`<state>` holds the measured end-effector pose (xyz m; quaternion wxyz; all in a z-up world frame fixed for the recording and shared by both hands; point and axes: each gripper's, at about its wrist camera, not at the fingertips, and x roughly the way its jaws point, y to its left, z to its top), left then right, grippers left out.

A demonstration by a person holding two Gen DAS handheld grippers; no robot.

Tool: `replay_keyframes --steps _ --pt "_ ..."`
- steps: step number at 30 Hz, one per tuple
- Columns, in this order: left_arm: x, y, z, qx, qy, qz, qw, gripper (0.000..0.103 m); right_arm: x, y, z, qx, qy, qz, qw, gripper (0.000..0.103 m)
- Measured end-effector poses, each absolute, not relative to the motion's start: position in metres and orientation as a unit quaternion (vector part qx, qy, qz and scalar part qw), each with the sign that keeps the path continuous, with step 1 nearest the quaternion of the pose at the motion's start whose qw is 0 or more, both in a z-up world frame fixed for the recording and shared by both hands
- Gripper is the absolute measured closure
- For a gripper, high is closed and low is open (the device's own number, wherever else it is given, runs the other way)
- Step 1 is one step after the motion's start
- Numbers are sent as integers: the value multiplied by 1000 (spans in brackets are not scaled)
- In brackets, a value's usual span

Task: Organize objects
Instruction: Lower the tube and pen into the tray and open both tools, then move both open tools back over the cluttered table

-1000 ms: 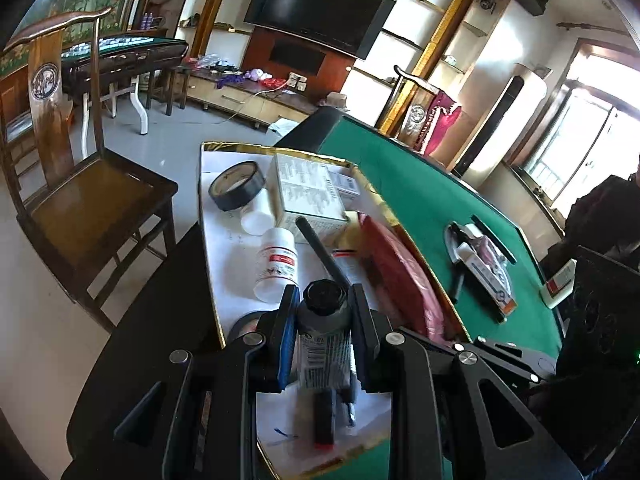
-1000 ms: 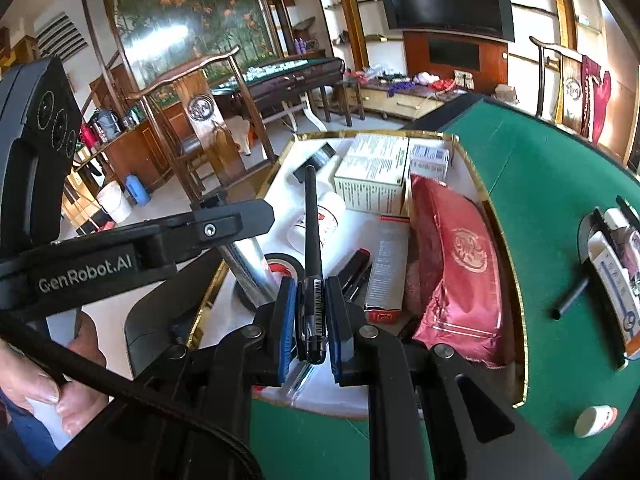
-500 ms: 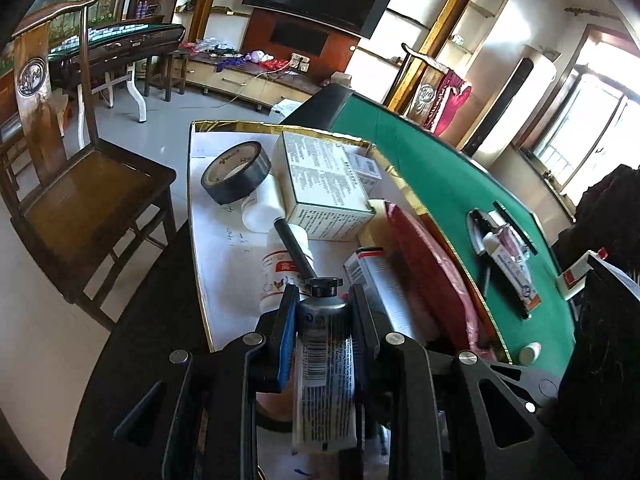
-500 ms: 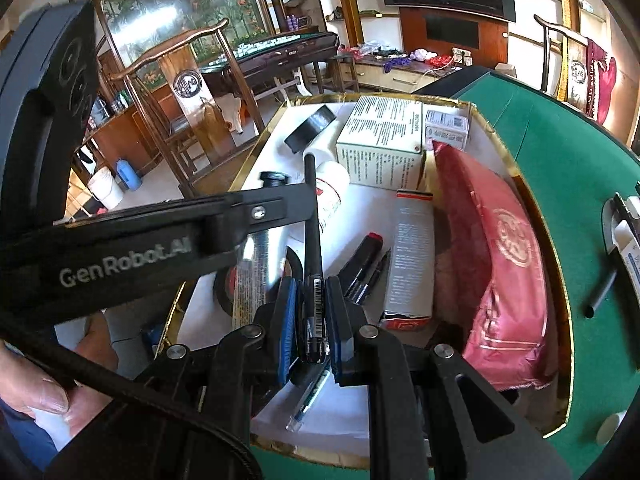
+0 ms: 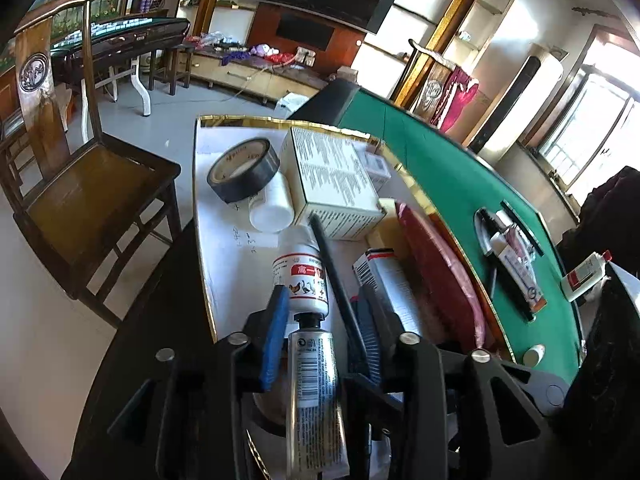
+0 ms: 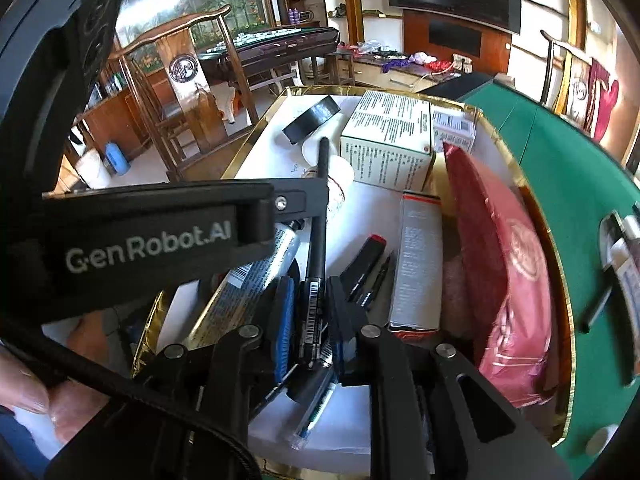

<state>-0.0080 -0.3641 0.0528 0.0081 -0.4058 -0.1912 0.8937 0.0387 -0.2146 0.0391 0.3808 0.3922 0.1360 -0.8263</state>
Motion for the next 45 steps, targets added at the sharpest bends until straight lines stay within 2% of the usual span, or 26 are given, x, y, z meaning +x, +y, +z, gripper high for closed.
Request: replay_keyframes --steps 1,3,4,17,25,28,35,39,41,45 --pt "-6 -365 55 -403 -190 895 9 64 41 -214 42 382 140 -832 378 77" --pt "-4 -366 61 -394 -193 898 8 61 47 -209 50 359 142 -842 376 47" --pt "-3 -367 64 -394 -195 898 7 61 49 -206 54 352 140 -845 377 42" --pt "2 -340 88 -377 -176 909 5 61 48 -151 84 343 75 -846 402 41" --pt "6 -282 107 -374 -129 917 42 61 39 -67 102 327 43 -857 397 40" --pt "4 -249 110 -383 -92 917 65 61 25 -13 98 338 31 -859 383 31" --pt "-20 -173 109 -411 -39 904 114 61 -24 101 65 400 -23 -855 329 31" --pt "-57 -142 95 -447 -36 885 124 61 -38 114 51 427 -56 -825 367 31" --pt "-68 -135 90 -458 -30 880 120 61 -36 97 49 427 -25 -816 388 31" --pt "-86 -132 82 -473 -29 874 111 61 -22 57 47 392 100 -813 420 31"
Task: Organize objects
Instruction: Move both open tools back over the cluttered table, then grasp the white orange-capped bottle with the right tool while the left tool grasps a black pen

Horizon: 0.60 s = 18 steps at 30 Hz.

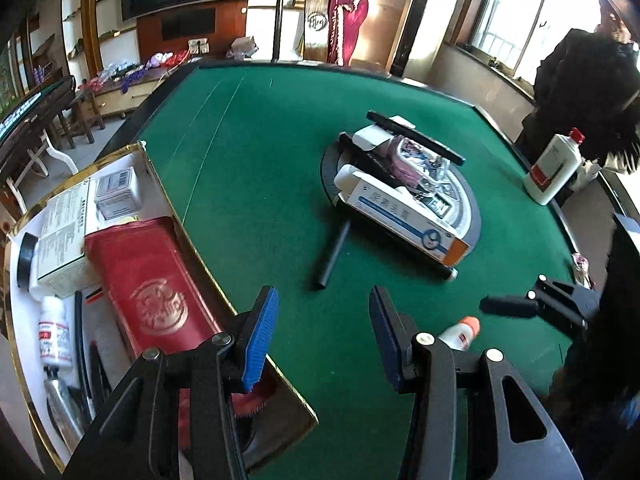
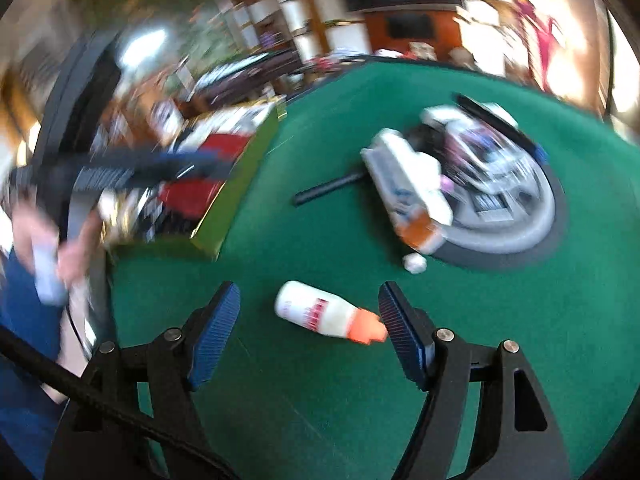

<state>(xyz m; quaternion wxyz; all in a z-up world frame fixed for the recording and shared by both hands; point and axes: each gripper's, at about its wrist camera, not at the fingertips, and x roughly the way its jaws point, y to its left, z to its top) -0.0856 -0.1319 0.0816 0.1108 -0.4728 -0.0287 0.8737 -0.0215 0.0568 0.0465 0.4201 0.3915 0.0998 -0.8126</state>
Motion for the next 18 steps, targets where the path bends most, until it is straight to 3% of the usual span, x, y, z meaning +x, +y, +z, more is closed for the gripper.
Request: replay_keyframes --steps 4,5,6,8,10,13,18 --pt "-96 -137 78 -482 -40 869 105 61 -21 31 30 385 182 -804 416 33" --pt "-98 -135 76 -483 -39 868 104 61 -22 28 25 391 190 -799 414 38" --pt "-100 -133 76 -485 -35 868 104 61 -23 27 21 401 196 -794 412 50" --pt "-103 -126 76 -488 -21 866 107 61 -20 28 18 403 208 -796 401 53" --pt "-106 -120 76 -491 -11 864 107 61 -21 32 20 415 192 -802 383 59" --pt "-113 -108 74 -497 3 861 106 61 -25 46 20 438 147 -812 357 76" --pt "-135 -81 58 -515 67 850 91 62 -31 89 20 468 20 -821 326 78"
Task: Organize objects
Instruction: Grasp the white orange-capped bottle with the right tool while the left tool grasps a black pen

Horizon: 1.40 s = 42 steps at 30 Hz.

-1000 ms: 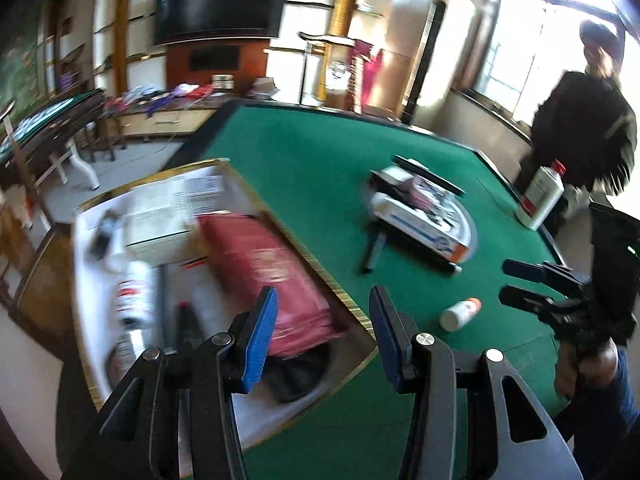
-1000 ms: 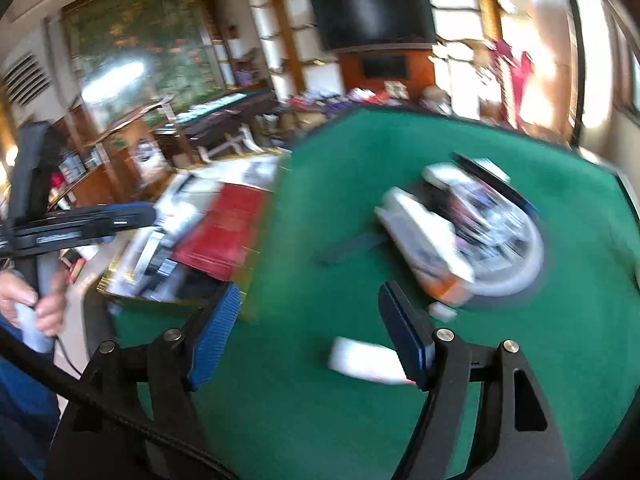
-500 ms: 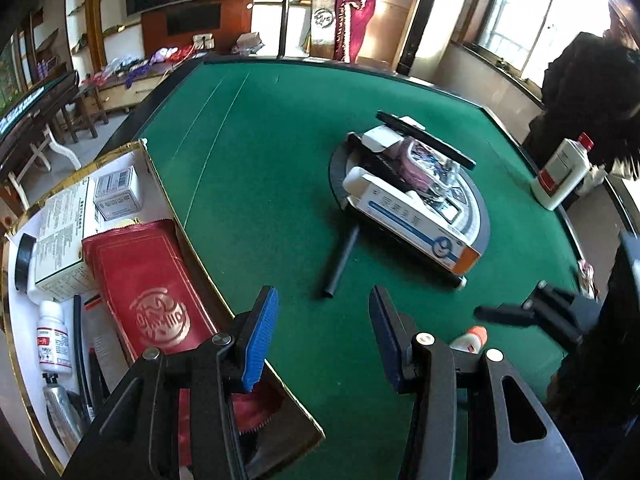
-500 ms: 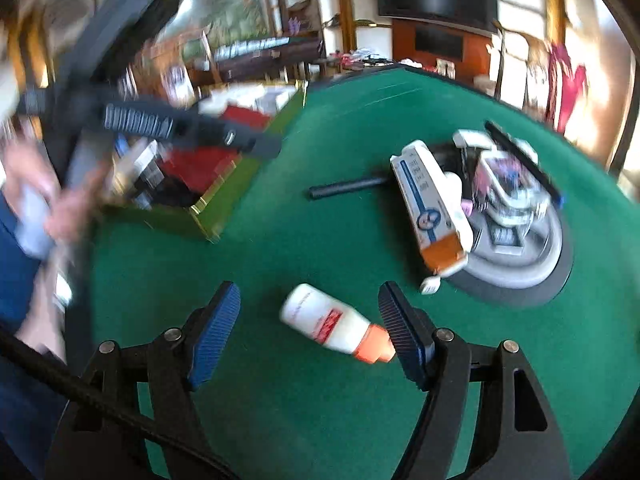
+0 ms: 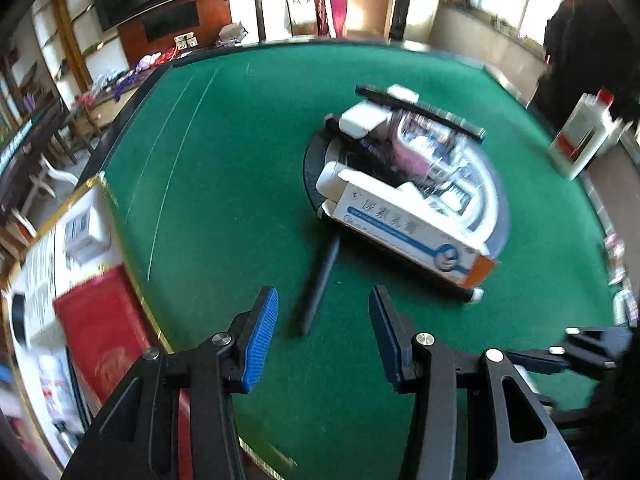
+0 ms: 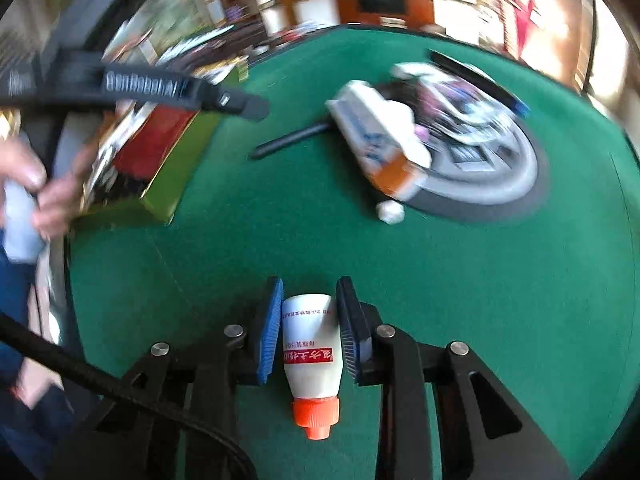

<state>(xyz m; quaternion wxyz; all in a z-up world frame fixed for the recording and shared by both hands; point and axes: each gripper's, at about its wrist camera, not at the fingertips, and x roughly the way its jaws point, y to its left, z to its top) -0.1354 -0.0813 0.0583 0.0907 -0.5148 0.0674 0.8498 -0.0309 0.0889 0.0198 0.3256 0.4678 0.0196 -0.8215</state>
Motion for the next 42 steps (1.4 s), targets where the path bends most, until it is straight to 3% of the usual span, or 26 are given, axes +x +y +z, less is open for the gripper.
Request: replay_keyframes --steps 4,6,10,21,27,34,42 --pt "-156 -70 41 -524 115 841 66 63 -33 94 19 474 -1 -821 318 78" --pt "-167 -68 33 -536 121 833 66 81 -34 94 18 477 -9 -819 319 78" --pt "-174 -65 24 -534 134 833 58 95 -36 94 16 479 -9 -817 321 78" --pt "-59 -81 32 -502 85 856 88 95 -31 95 16 479 18 -817 320 78" --pt "-57 -76 33 -497 98 858 81 94 -25 92 16 478 49 -818 316 73" --pt "-51 -62 25 -462 129 874 74 95 -5 87 16 456 128 -832 290 77" --pt "-74 -62 28 -458 44 879 122 95 -24 120 34 424 20 -864 270 78"
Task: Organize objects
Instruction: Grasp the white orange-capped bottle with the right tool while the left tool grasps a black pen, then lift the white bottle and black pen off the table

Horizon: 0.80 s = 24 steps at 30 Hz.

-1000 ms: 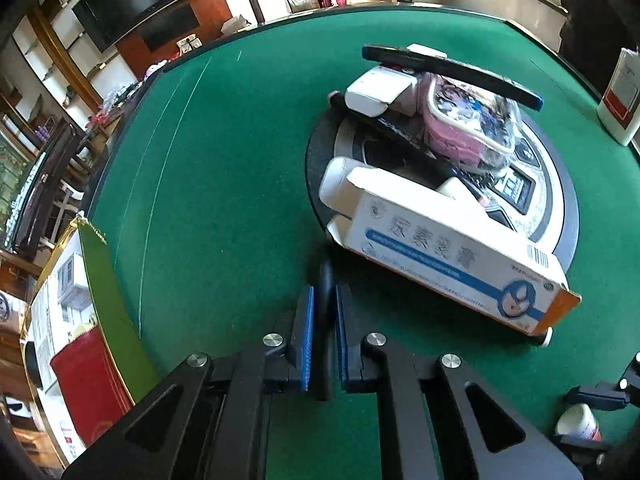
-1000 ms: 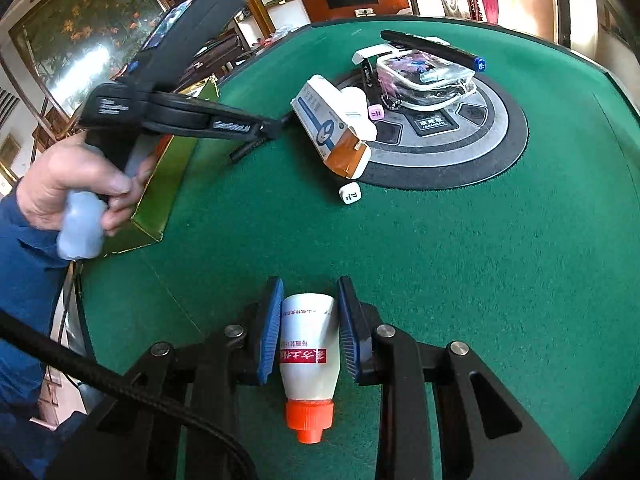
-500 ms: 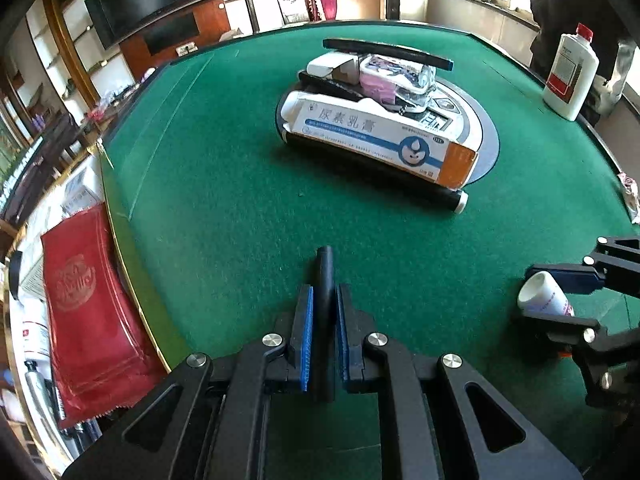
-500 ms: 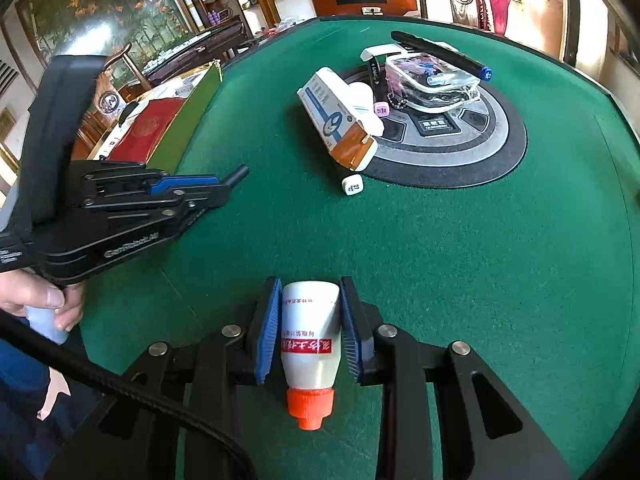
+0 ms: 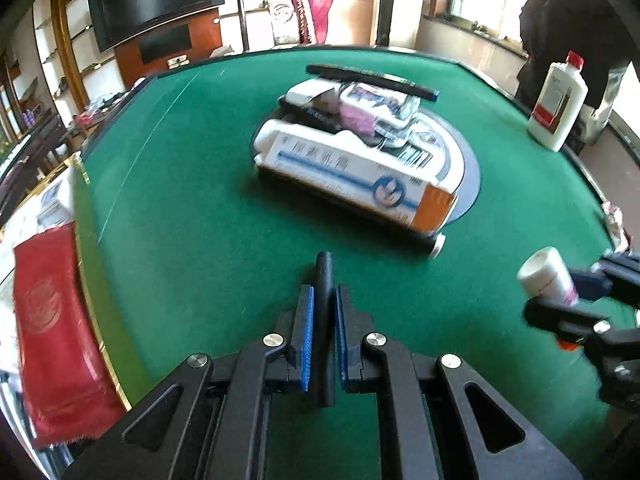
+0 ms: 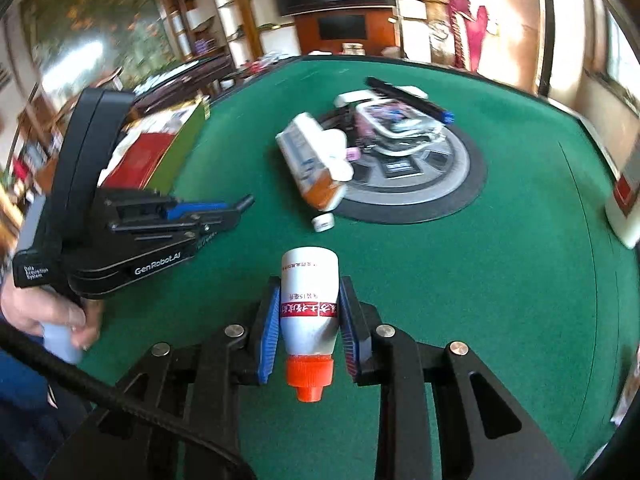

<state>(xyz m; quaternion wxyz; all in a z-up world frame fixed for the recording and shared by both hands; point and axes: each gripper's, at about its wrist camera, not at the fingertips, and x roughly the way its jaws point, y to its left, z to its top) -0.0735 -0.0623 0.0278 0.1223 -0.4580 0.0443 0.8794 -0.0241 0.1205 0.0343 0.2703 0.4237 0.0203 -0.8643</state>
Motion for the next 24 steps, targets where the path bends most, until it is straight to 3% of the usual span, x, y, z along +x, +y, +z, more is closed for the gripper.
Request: replay_keyframes --steps 10,24 --pt "-60 -60 39 -441 2 875 202 95 -31 113 31 430 4 -858 282 78" --pt "-48 -61 55 -418 -6 881 224 95 -30 115 34 428 -18 -855 292 79"
